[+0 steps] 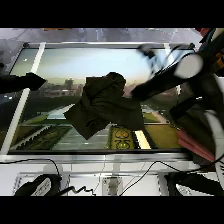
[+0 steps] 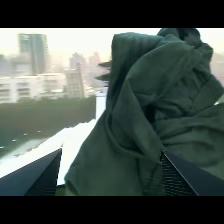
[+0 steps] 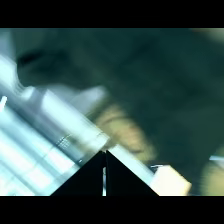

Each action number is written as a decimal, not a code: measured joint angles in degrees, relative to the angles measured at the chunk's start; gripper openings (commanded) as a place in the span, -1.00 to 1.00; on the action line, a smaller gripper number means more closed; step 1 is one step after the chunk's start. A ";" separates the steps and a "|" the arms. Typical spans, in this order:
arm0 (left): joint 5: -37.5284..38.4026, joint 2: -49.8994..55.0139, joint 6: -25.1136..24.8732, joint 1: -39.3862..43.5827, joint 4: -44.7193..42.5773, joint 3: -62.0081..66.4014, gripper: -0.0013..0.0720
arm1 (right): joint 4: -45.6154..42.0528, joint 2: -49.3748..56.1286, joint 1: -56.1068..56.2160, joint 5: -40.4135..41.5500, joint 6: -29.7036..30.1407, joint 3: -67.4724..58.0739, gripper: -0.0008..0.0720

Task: Fold the clothes and pants, and hang the long-sleeved shirts on hangers.

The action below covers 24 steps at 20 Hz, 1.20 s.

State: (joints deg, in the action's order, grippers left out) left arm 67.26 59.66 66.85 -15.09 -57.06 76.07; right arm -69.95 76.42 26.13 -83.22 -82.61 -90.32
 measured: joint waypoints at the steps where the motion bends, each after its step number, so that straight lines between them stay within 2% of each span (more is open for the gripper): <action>1: 0.24 0.00 -0.02 0.00 0.04 0.00 -0.10 | 0.81 0.50 2.75 1.62 0.37 2.80 -0.88; 2: 0.46 0.00 -0.33 0.00 -0.52 0.00 -0.36 | 1.22 1.01 5.77 4.11 0.59 5.70 -0.73; 4: 0.81 0.00 -1.97 0.00 -3.48 0.00 -0.39 | 1.90 2.14 11.45 11.15 0.81 10.45 0.24; 6: 1.05 0.00 -3.28 -0.07 -7.21 -0.02 -0.39 | 1.64 4.39 16.22 19.39 -0.81 13.40 0.36; 8: 1.57 -0.02 -3.78 -0.07 -9.35 -0.26 -0.39 | 1.31 7.87 19.19 26.18 -5.60 14.99 0.76; 9: 1.90 -0.02 -3.82 -0.07 -9.88 -0.59 -0.39 | 1.57 9.79 20.06 28.39 -7.87 15.39 0.87; 13: 2.29 -0.04 -3.87 -0.07 -8.81 -2.34 -0.39 | 6.82 17.59 21.81 33.97 -13.97 13.94 0.89; 20: 2.43 -0.04 -3.91 -0.07 -5.97 -3.80 -0.39 | 10.34 28.13 22.32 36.26 -25.83 2.82 0.87; 21: 2.43 -0.04 -3.89 -0.07 -5.79 -3.85 -0.39 | 9.64 29.35 22.27 35.98 -28.20 1.07 0.77; 22: 2.43 -0.04 -3.87 -0.07 -5.70 -3.89 -0.39 | 8.44 30.38 22.08 35.23 -30.82 -0.39 0.53; 24: 2.43 -0.04 -3.85 -0.07 -5.60 -3.93 -0.39 | 5.49 32.22 21.53 32.41 -35.85 -2.49 -0.08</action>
State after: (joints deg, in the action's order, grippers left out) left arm 69.69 59.61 63.00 -15.16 -62.65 72.14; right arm -64.47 108.64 47.66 -50.81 -118.45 -92.82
